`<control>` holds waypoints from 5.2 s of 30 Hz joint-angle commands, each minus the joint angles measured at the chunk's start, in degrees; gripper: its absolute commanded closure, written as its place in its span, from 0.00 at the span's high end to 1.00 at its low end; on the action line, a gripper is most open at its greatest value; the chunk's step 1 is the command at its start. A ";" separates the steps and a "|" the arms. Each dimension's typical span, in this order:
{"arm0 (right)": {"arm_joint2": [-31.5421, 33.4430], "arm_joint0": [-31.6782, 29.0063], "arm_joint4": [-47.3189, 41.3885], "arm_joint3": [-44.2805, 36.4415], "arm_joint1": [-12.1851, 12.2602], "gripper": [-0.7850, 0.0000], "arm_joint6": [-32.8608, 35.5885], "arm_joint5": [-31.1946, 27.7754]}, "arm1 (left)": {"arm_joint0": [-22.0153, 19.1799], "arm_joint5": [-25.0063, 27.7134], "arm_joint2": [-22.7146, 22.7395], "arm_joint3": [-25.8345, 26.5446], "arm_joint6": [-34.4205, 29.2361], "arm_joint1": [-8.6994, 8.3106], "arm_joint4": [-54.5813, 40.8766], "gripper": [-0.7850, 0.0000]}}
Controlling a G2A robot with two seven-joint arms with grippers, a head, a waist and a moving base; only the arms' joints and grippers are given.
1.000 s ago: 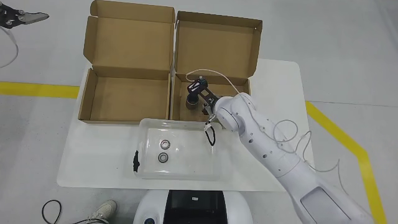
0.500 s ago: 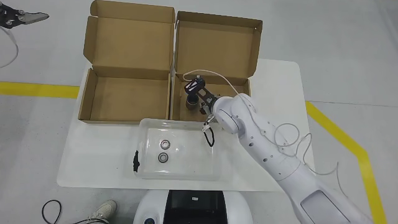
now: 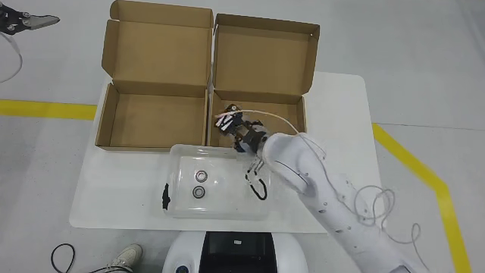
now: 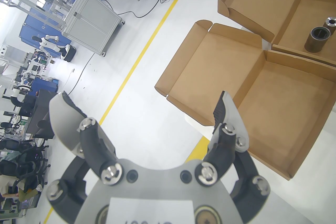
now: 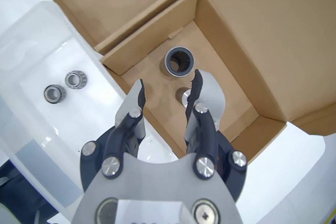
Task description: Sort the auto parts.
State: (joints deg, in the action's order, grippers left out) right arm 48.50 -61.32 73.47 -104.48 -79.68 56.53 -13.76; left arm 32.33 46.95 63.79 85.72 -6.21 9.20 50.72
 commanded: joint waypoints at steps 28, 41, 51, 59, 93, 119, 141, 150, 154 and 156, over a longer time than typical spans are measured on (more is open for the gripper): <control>-12.01 -5.67 2.09 8.69 -1.33 0.38 -14.79 -3.68 | 0.00 0.00 0.00 0.00 0.00 0.00 0.00 1.00; -16.58 -2.29 3.01 15.44 -4.03 0.44 -15.87 0.39 | 0.00 0.00 0.00 0.00 0.00 0.00 0.00 1.00; -18.85 -0.33 3.99 19.31 -6.15 0.50 -14.99 4.12 | 0.00 0.00 0.00 0.00 0.00 0.00 0.00 1.00; -19.42 -0.10 4.69 21.53 -7.20 0.47 -14.90 5.69 | 0.00 0.00 0.00 0.00 0.00 0.00 0.00 1.00; -15.66 -2.66 9.29 19.72 -8.03 0.00 -12.75 5.20 | 0.00 0.00 0.00 0.00 0.00 0.00 0.00 1.00; -13.66 -4.27 10.26 20.12 -8.20 0.40 -11.89 3.82 | 0.00 0.00 0.00 0.00 0.00 0.00 0.00 1.00; -13.47 -4.70 13.40 18.78 -8.95 0.00 -11.93 5.61 | 0.00 0.00 0.00 0.00 0.00 0.00 0.00 1.00; -9.00 -8.07 6.78 16.19 -7.48 0.00 -18.67 -2.59 | 0.00 0.00 0.00 0.00 0.00 0.00 0.00 1.00; -7.42 -9.15 2.50 15.72 -6.92 0.00 -23.52 -7.80 | 0.00 0.00 0.00 0.00 0.00 0.00 0.00 1.00; -6.70 -9.41 0.55 15.37 -6.67 0.00 -25.63 -10.29 | 0.00 0.00 0.00 0.00 0.00 0.00 0.00 1.00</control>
State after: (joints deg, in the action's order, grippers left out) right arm 41.47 -70.64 74.99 -88.93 -86.47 31.92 -22.82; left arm 32.33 46.95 63.79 85.72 -6.21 9.20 50.72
